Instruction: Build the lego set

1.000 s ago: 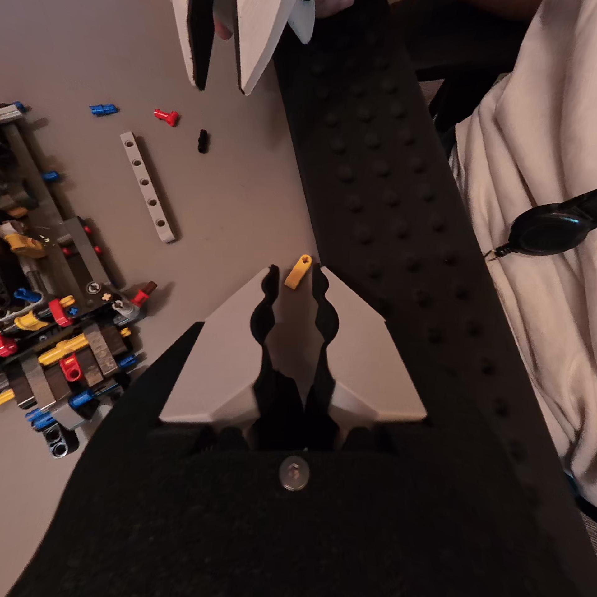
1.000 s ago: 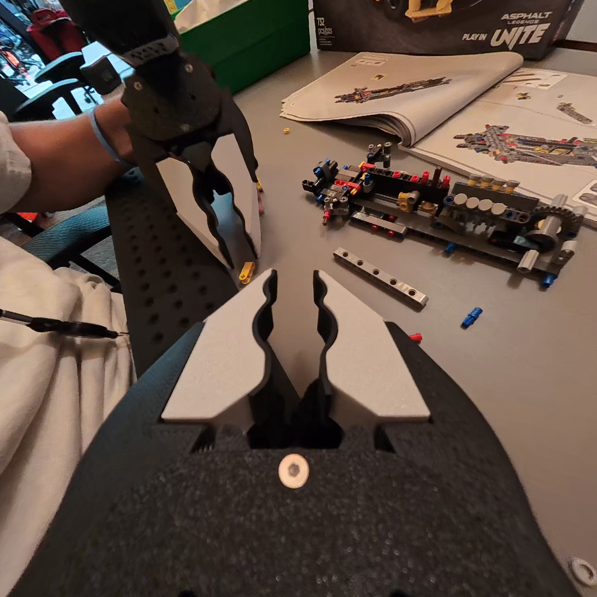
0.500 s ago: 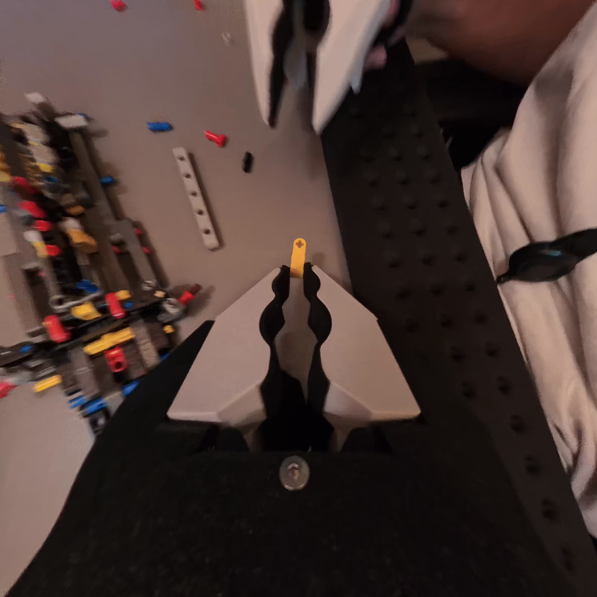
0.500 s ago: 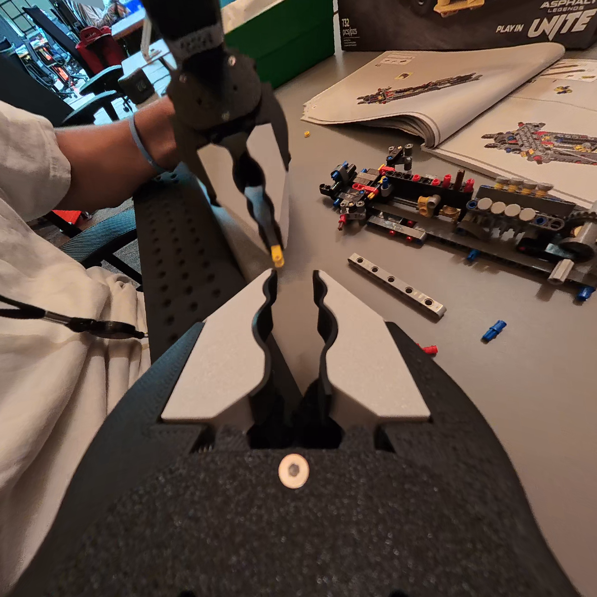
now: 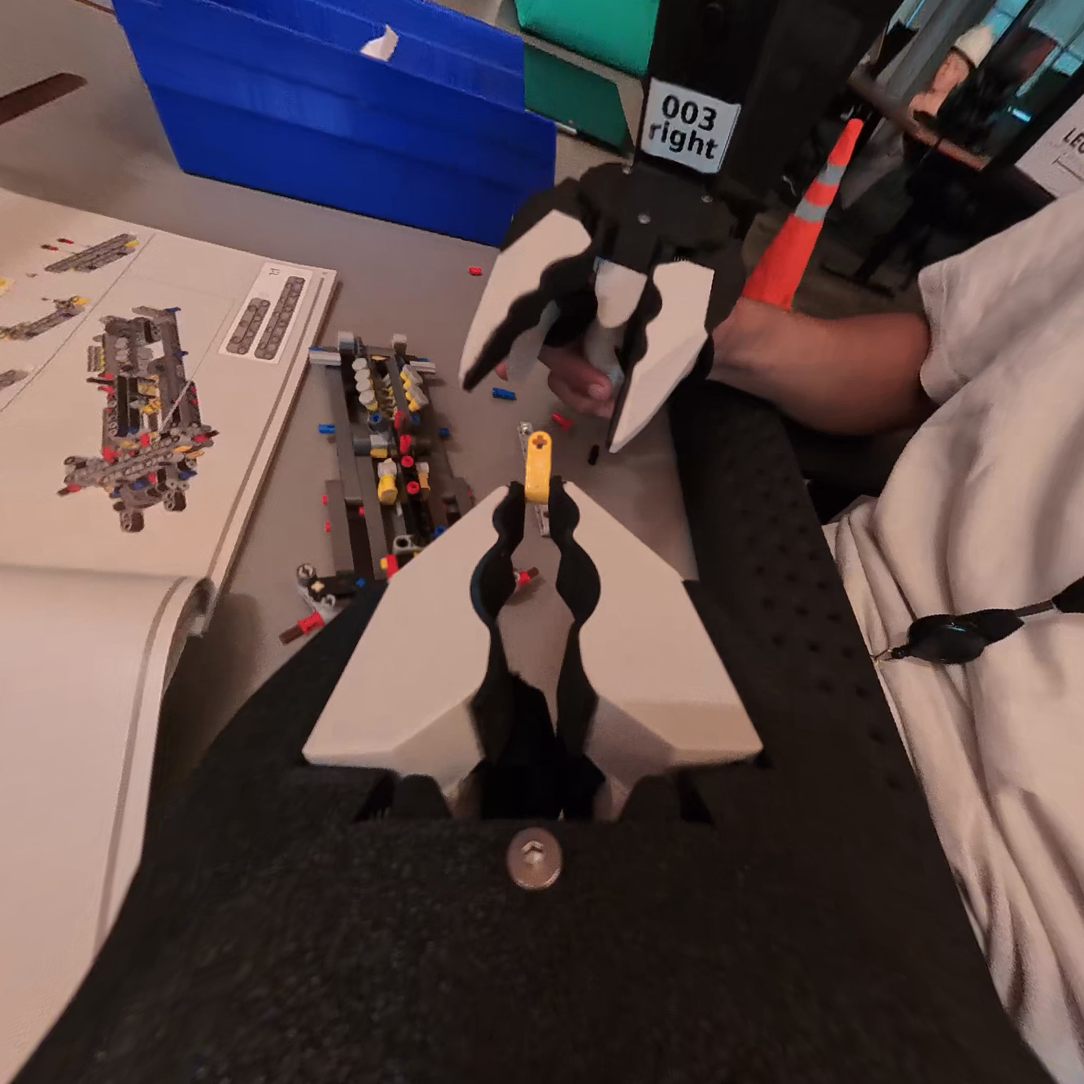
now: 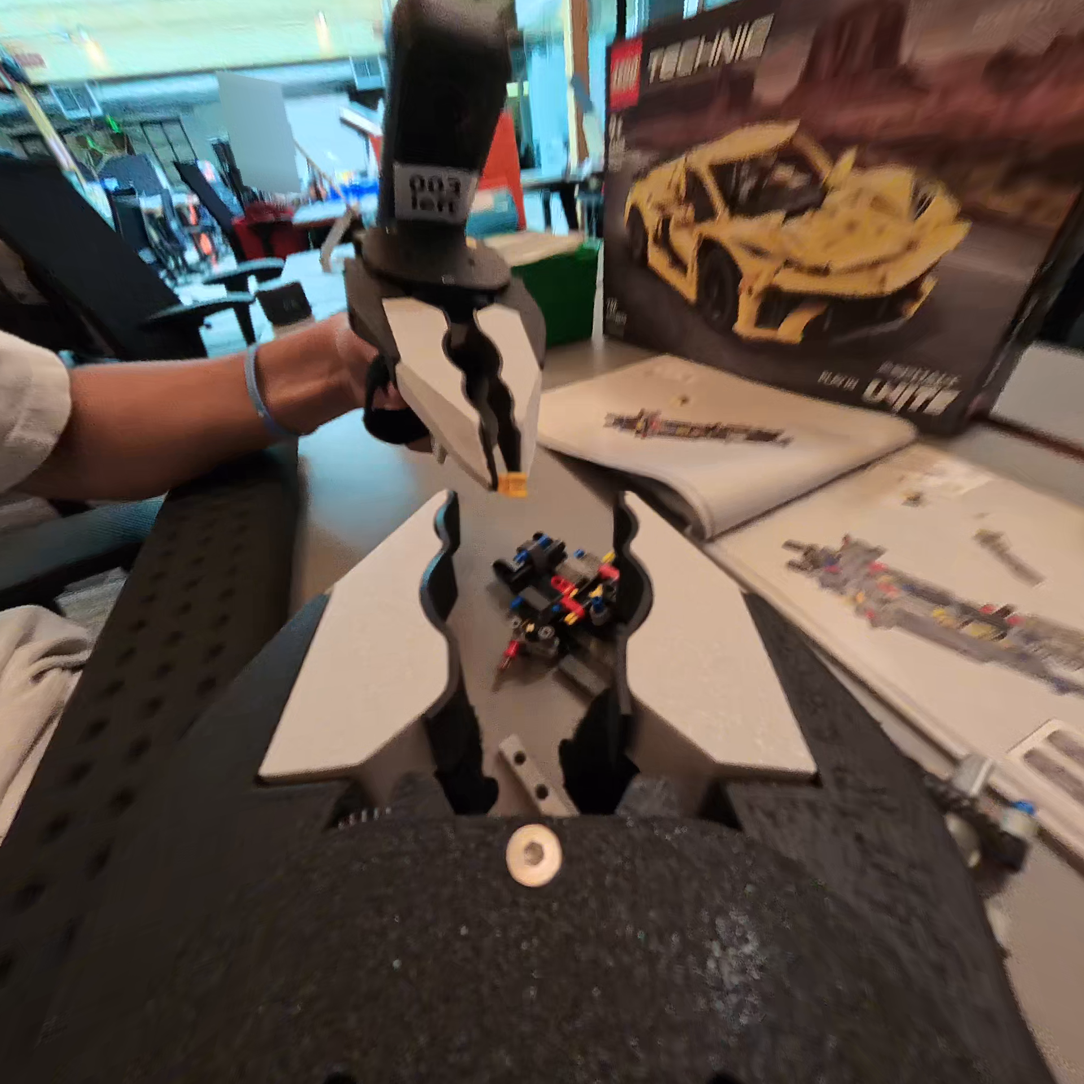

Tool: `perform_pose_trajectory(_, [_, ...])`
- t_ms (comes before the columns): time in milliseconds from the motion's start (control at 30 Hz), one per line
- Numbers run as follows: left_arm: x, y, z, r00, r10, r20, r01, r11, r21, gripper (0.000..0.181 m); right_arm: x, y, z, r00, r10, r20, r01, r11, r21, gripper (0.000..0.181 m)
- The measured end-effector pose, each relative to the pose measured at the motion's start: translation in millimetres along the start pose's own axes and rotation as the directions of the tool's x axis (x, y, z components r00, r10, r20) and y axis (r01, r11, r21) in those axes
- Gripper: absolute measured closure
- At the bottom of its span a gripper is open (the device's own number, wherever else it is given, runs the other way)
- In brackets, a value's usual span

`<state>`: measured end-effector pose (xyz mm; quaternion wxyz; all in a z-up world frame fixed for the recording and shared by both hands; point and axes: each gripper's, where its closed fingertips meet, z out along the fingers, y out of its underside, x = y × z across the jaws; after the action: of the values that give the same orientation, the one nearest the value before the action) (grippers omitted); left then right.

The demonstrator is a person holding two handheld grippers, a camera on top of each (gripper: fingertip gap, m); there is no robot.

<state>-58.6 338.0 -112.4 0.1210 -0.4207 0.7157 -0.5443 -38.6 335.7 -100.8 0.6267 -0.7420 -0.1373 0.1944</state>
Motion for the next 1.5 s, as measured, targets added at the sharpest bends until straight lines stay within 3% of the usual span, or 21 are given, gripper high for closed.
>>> perform_pose_trajectory(167, [-14, -9, -5, 0.993, 0.048, 0.111, -0.059, 0.993, 0.101, 0.175, -13, 9, 3, 0.999, -0.052, 0.007, 0.052, 0.998, -0.019, 0.139])
perform_pose_trajectory(333, [-21, -16, -3, 0.931, 0.242, 0.273, -0.282, 0.952, 0.118, 0.176, -12, -1, -2, 0.991, 0.116, 0.066, -0.119, 0.992, 0.045, 0.142])
perform_pose_trajectory(433, [-20, -29, -2, 0.903, 0.266, 0.336, -0.338, 0.925, 0.176, 0.175, 0, -4, -8, 0.995, 0.100, 0.013, -0.100, 0.993, 0.068, 0.144])
perform_pose_trajectory(567, [-23, -27, 4, 0.773, 0.429, 0.468, -0.512, 0.857, 0.061, 0.175, 0, -16, -12, 0.978, 0.200, 0.063, -0.207, 0.969, 0.139, 0.152])
perform_pose_trajectory(733, [-16, -21, 16, 0.584, 0.624, 0.519, -0.682, 0.724, -0.102, 0.175, 4, -15, -17, 0.928, 0.353, 0.115, -0.367, 0.921, 0.128, 0.161])
perform_pose_trajectory(933, [-5, -12, 26, 0.505, 0.727, 0.465, -0.755, 0.633, -0.171, 0.175, -3, 6, -9, 0.921, 0.373, 0.117, -0.375, 0.927, -0.006, 0.173])
perform_pose_trajectory(1133, [-4, -3, 29, 0.404, 0.810, 0.425, -0.798, 0.539, -0.269, 0.175, -8, 20, -8, 0.880, 0.460, 0.116, -0.448, 0.886, -0.117, 0.174])
perform_pose_trajectory(1200, [-7, -5, 28, 0.438, 0.777, 0.453, -0.764, 0.587, -0.269, 0.175, -5, 19, -7, 0.886, 0.454, 0.093, -0.446, 0.890, -0.100, 0.175])
perform_pose_trajectory(1300, [-22, -9, 24, 0.574, 0.635, 0.517, -0.623, 0.749, -0.227, 0.171, 6, 4, -14, 0.910, 0.411, 0.061, -0.411, 0.911, -0.003, 0.175])
perform_pose_trajectory(1367, [-19, -4, 29, 0.714, 0.528, 0.460, -0.521, 0.839, -0.154, 0.174, 9, -10, -22, 0.923, 0.377, 0.072, -0.382, 0.921, 0.077, 0.175])
perform_pose_trajectory(1433, [-10, -10, 32, 0.803, 0.426, 0.417, -0.451, 0.892, -0.044, 0.180, 8, -14, -23, 0.943, 0.327, 0.061, -0.332, 0.938, 0.097, 0.175])
perform_pose_trajectory(1500, [-10, -17, 30, 0.829, 0.375, 0.415, -0.417, 0.909, 0.011, 0.181, 2, -10, -18, 0.955, 0.289, 0.062, -0.293, 0.954, 0.070, 0.174])
